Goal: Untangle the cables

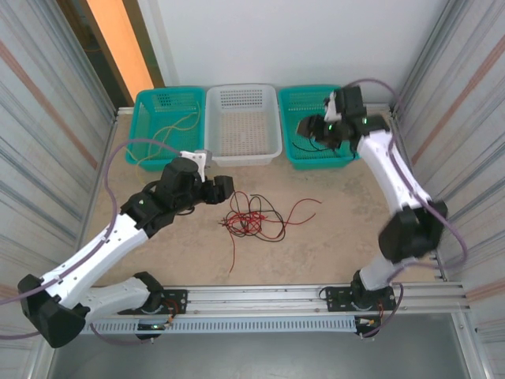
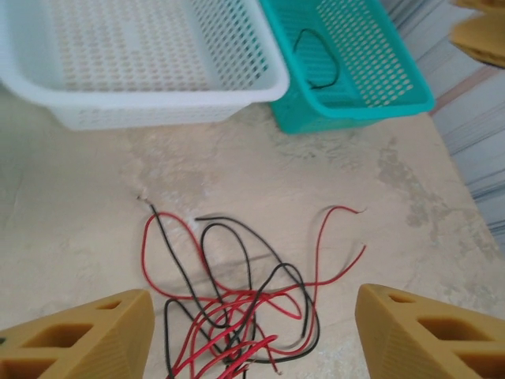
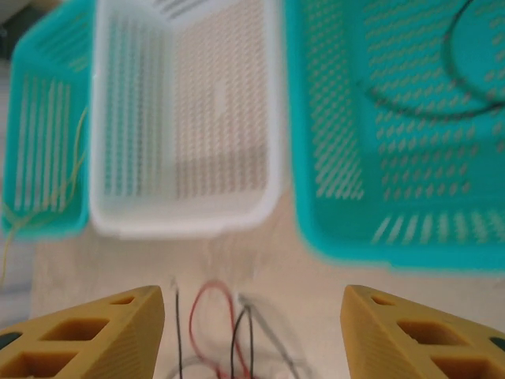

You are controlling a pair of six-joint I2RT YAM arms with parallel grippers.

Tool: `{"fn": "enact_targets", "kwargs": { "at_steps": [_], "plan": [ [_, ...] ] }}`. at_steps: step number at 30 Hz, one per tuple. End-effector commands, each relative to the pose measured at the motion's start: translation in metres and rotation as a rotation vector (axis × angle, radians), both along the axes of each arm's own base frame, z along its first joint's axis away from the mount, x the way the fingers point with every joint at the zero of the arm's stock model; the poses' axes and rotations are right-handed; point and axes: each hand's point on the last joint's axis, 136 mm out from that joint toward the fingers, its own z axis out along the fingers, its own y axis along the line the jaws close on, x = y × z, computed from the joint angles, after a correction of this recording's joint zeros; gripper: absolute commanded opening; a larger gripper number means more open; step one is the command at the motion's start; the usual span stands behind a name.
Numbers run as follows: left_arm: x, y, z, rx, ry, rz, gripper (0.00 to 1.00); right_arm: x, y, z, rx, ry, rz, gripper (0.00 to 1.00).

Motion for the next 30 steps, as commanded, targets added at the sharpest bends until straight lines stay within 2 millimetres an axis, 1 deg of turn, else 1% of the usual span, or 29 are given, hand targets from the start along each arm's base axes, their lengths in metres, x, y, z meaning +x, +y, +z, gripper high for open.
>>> {"fn": "enact_targets", "kwargs": {
  "at_steps": [1,2,4,5,7,9,12,13,15,18,21,22,25,30],
  "plan": [
    [-0.004,-0.009,-0.025,-0.004,0.106,-0.039,0.64,-0.038,0.008,0.005,-0.006,-0.110,-0.014,0.62],
    [-0.004,-0.011,-0.029,-0.001,0.121,-0.049,0.63,-0.052,0.014,-0.003,-0.011,-0.105,-0.001,0.63],
    [-0.004,-0.015,-0.039,-0.001,0.145,-0.059,0.63,-0.083,0.032,-0.026,-0.024,-0.080,0.042,0.64],
    [-0.003,-0.016,-0.045,-0.002,0.157,-0.057,0.62,-0.094,0.039,-0.037,-0.027,-0.062,0.051,0.64],
    [-0.002,-0.019,-0.056,-0.003,0.176,-0.055,0.61,-0.116,0.056,-0.066,-0.027,-0.007,0.072,0.64],
    [-0.001,-0.022,-0.067,-0.003,0.204,-0.052,0.59,-0.130,0.068,-0.088,-0.046,0.030,0.077,0.66],
    [0.001,-0.030,-0.080,-0.010,0.247,-0.068,0.55,-0.142,0.092,-0.118,-0.031,0.103,0.101,0.66],
    [0.001,-0.033,-0.083,-0.018,0.258,-0.074,0.53,-0.144,0.098,-0.127,-0.039,0.126,0.112,0.65],
    [0.001,-0.035,-0.087,-0.018,0.277,-0.076,0.51,-0.146,0.109,-0.137,-0.077,0.146,0.136,0.63],
    [-0.001,-0.034,-0.085,-0.023,0.277,-0.077,0.49,-0.145,0.123,-0.144,-0.104,0.152,0.176,0.59],
    [-0.003,-0.029,-0.084,-0.022,0.270,-0.062,0.50,-0.142,0.132,-0.150,-0.125,0.179,0.204,0.51],
    [-0.004,-0.028,-0.083,-0.021,0.270,-0.062,0.50,-0.142,0.134,-0.153,-0.131,0.187,0.213,0.50],
    [-0.007,-0.028,-0.083,-0.038,0.278,-0.062,0.50,-0.141,0.137,-0.160,-0.148,0.200,0.227,0.50],
    [-0.010,-0.030,-0.085,-0.062,0.294,-0.061,0.51,-0.137,0.131,-0.168,-0.252,0.204,0.237,0.49]
  ]
}}
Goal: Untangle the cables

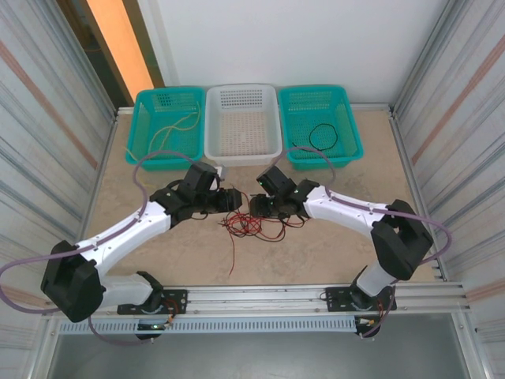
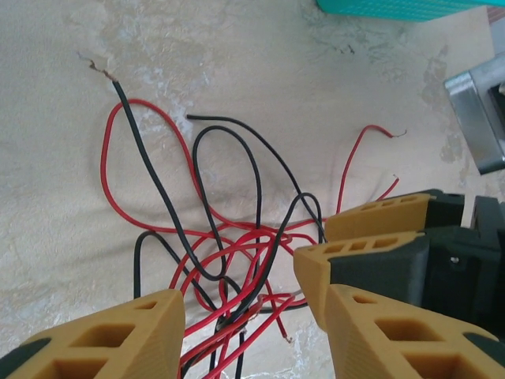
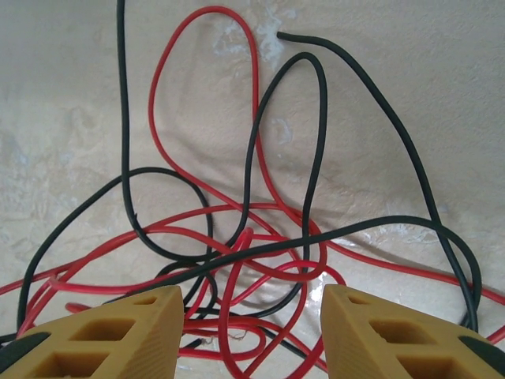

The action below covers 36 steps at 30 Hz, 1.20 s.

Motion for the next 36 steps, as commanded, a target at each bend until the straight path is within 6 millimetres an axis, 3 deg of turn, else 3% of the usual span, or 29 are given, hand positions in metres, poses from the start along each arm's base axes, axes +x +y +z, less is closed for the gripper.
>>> {"fn": "enact_targets", "kwargs": {
  "at_steps": [1,8,13,16,20,28,31,36],
  "plan": [
    [-0.004,0.000,0.005,-0.036,0.005,0.007,0.51,0.002,-0.005,-0.003,-0.093,-0.015,0.034,0.49],
    [-0.003,0.000,0.007,-0.040,0.005,0.007,0.52,-0.007,-0.015,-0.016,-0.234,-0.022,0.081,0.44],
    [-0.002,0.000,0.003,-0.034,0.016,0.009,0.52,-0.013,-0.023,-0.014,-0.288,-0.034,0.089,0.21],
    [-0.002,-0.001,0.001,-0.033,0.024,0.009,0.51,-0.013,-0.027,0.003,-0.294,-0.079,0.091,0.09],
    [-0.002,-0.001,0.002,-0.035,0.024,0.009,0.51,-0.016,-0.018,0.043,-0.223,-0.168,0.125,0.00],
    [-0.002,-0.005,0.002,-0.056,0.039,0.005,0.51,-0.024,-0.002,0.130,0.001,-0.349,0.162,0.00],
    [-0.001,-0.008,0.010,-0.078,0.022,-0.002,0.50,-0.025,-0.004,0.147,0.056,-0.394,0.149,0.00],
    [-0.002,-0.018,0.029,-0.150,-0.025,-0.046,0.55,-0.026,-0.007,0.156,0.078,-0.411,0.144,0.00]
  ]
}}
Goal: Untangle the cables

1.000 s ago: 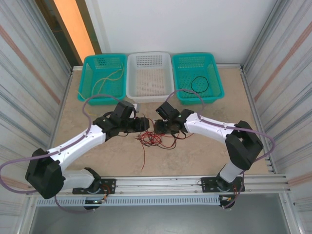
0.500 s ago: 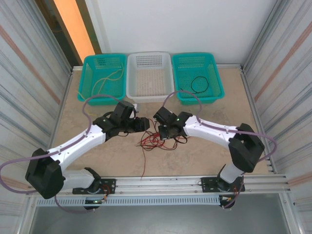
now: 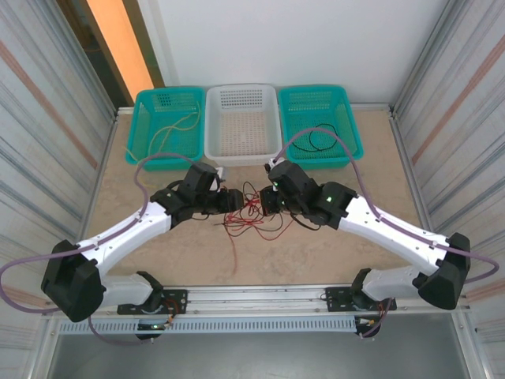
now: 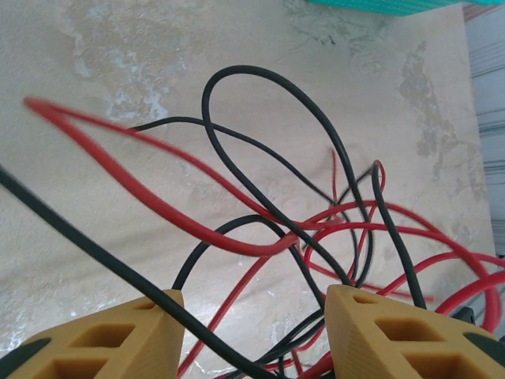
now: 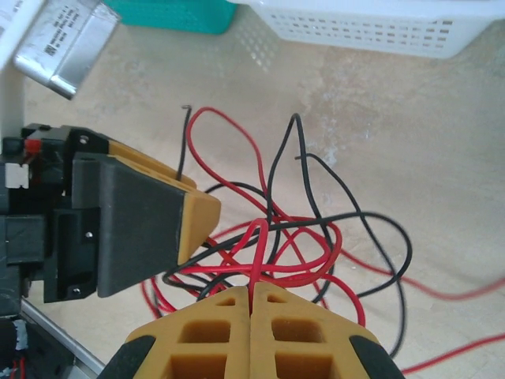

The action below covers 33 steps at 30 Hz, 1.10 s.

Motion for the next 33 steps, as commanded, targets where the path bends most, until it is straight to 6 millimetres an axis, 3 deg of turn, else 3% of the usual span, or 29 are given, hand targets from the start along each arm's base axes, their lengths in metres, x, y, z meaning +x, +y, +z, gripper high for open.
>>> {"fn": "enact_targets", "kwargs": {
  "at_steps": [1,5,8,13,20,26,33],
  "plan": [
    [0.001,-0.011,0.032,-0.110,-0.072,-0.038,0.59,0.002,0.002,0.012,0.035,-0.033,0.009,0.00],
    [-0.006,-0.024,0.056,-0.174,-0.151,-0.098,0.72,0.003,0.003,0.015,0.051,-0.033,0.007,0.00],
    [-0.011,-0.035,0.058,-0.172,-0.177,-0.138,0.77,0.004,0.004,0.022,0.072,-0.038,0.005,0.00],
    [-0.001,-0.022,0.023,-0.007,-0.099,-0.060,0.71,0.001,0.004,0.048,0.137,-0.071,0.010,0.00],
    [0.002,-0.024,0.017,0.002,-0.075,-0.039,0.70,-0.009,-0.016,0.093,0.222,-0.156,0.003,0.00],
    [-0.001,-0.016,-0.013,0.066,-0.007,-0.013,0.68,-0.020,-0.053,0.153,0.344,-0.293,-0.035,0.00],
    [0.000,-0.003,-0.029,0.081,0.031,0.019,0.63,-0.019,-0.088,0.183,0.424,-0.358,-0.101,0.00]
  ]
}}
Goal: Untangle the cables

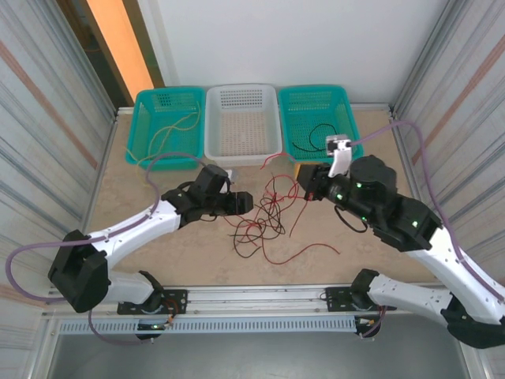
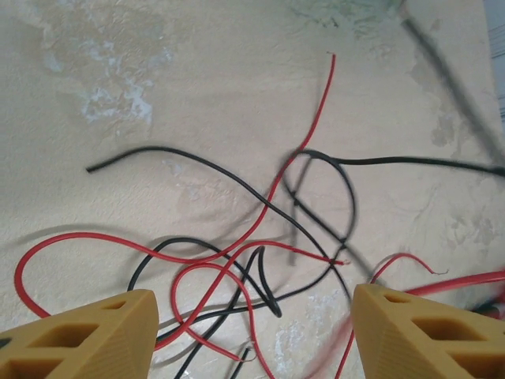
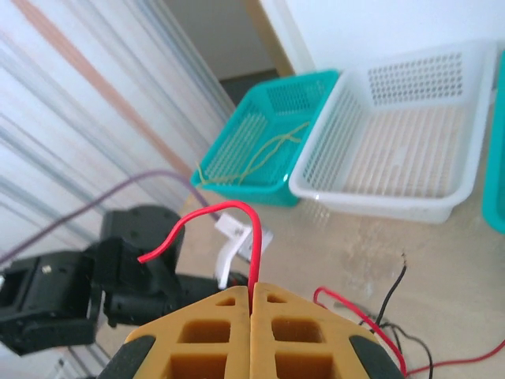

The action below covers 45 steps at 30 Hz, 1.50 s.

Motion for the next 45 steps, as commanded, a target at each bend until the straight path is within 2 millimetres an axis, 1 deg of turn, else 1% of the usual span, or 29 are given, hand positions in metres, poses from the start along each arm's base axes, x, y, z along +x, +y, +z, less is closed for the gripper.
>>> {"fn": "enact_targets", "kwargs": {
  "at_steps": [1,3,4,6,8,10,14,17,19,21,24,27,31,34,38,41,45],
  "plan": [
    [0.001,0.010,-0.011,0.016,0.034,0.032,0.62,0.002,-0.009,0.018,0.039,-0.044,-0.015,0.00],
    [0.001,0.008,-0.003,-0.012,0.018,0.018,0.61,0.005,-0.010,0.017,0.045,-0.035,-0.016,0.00],
    [0.002,0.008,0.006,-0.023,-0.007,0.010,0.61,0.006,-0.009,0.016,0.044,-0.029,-0.016,0.00],
    [0.004,0.011,0.028,-0.029,-0.073,-0.002,0.64,0.007,-0.007,0.012,0.039,-0.021,-0.012,0.00],
    [0.003,0.013,0.056,-0.051,-0.152,-0.023,0.66,0.008,-0.004,0.009,0.036,-0.016,-0.004,0.00],
    [0.000,0.009,0.082,-0.098,-0.219,-0.061,0.69,0.008,-0.001,0.007,0.039,-0.012,0.010,0.00],
    [-0.007,0.004,0.125,-0.151,-0.338,-0.148,0.71,0.008,0.006,0.005,0.045,-0.009,0.035,0.00],
    [-0.008,0.002,0.150,-0.150,-0.453,-0.207,0.72,0.005,0.013,0.006,0.047,-0.006,0.075,0.00],
    [-0.005,-0.001,0.156,-0.131,-0.498,-0.239,0.70,0.003,0.017,0.006,0.050,-0.007,0.103,0.00],
    [-0.004,-0.008,0.160,-0.131,-0.524,-0.288,0.68,0.001,0.021,0.007,0.051,-0.007,0.124,0.00],
    [-0.008,-0.024,0.165,-0.164,-0.540,-0.390,0.65,-0.002,0.024,0.008,0.057,-0.007,0.152,0.00],
    [-0.008,-0.034,0.165,-0.176,-0.550,-0.441,0.65,-0.005,0.029,0.009,0.068,-0.009,0.183,0.00],
    [-0.015,-0.046,0.166,-0.202,-0.589,-0.523,0.65,-0.010,0.037,0.011,0.083,-0.006,0.236,0.00],
    [-0.013,-0.050,0.167,-0.199,-0.620,-0.540,0.65,-0.013,0.041,0.012,0.090,-0.004,0.265,0.00],
    [-0.013,-0.057,0.167,-0.221,-0.632,-0.570,0.62,-0.013,0.043,0.012,0.092,-0.003,0.272,0.00],
    [-0.018,-0.063,0.164,-0.245,-0.623,-0.619,0.52,-0.014,0.042,0.013,0.098,-0.007,0.274,0.00],
    [-0.014,-0.064,0.152,-0.215,-0.600,-0.618,0.26,-0.014,0.041,0.013,0.101,-0.011,0.271,0.00]
  ]
}}
